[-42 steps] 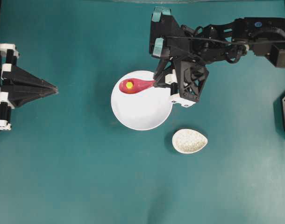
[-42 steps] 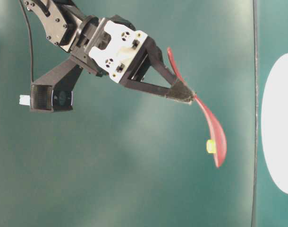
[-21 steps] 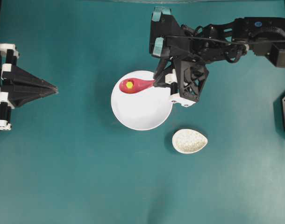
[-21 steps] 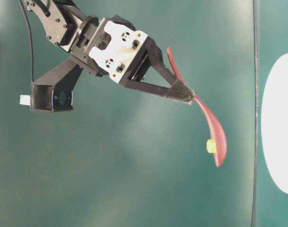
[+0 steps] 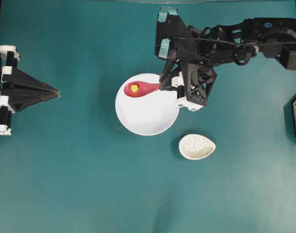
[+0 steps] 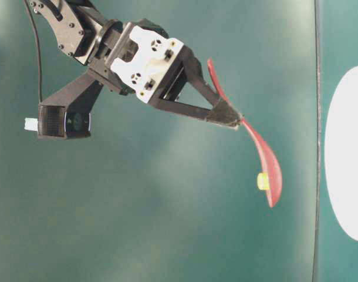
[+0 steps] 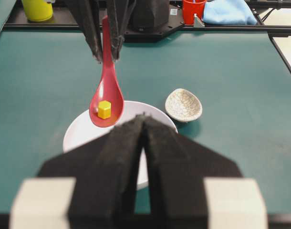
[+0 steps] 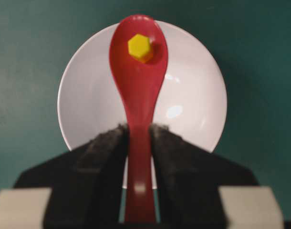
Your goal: Scoop the yellow hexagonal prism block from the bowl with a spoon using the right arm.
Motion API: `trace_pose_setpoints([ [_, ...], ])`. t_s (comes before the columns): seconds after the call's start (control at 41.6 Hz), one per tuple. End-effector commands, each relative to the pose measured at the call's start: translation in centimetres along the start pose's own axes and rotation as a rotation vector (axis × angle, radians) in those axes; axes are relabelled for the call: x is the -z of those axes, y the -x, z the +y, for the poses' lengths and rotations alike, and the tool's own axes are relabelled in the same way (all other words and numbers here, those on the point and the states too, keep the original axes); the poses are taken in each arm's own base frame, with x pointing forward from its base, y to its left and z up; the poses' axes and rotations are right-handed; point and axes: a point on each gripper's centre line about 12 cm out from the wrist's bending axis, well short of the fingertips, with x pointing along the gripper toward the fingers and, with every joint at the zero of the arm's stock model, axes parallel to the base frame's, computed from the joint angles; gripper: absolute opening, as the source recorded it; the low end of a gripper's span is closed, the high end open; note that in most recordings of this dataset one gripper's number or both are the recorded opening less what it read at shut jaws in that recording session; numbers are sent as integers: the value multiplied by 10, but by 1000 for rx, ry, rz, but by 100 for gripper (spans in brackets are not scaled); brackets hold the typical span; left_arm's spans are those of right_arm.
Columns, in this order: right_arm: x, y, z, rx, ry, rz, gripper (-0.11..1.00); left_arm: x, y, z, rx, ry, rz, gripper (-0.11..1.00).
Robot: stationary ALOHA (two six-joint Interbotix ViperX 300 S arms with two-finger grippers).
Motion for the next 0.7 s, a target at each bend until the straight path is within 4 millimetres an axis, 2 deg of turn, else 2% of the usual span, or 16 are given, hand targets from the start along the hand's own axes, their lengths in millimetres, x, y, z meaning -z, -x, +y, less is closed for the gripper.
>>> trace_pose_setpoints([
  [0.0, -13, 17, 2, 3, 11, -60, 24, -12, -2, 0, 2, -3, -35, 3],
  [0.673, -13, 17, 2, 10, 18, -59, 24, -12, -2, 0, 2, -3, -34, 3],
])
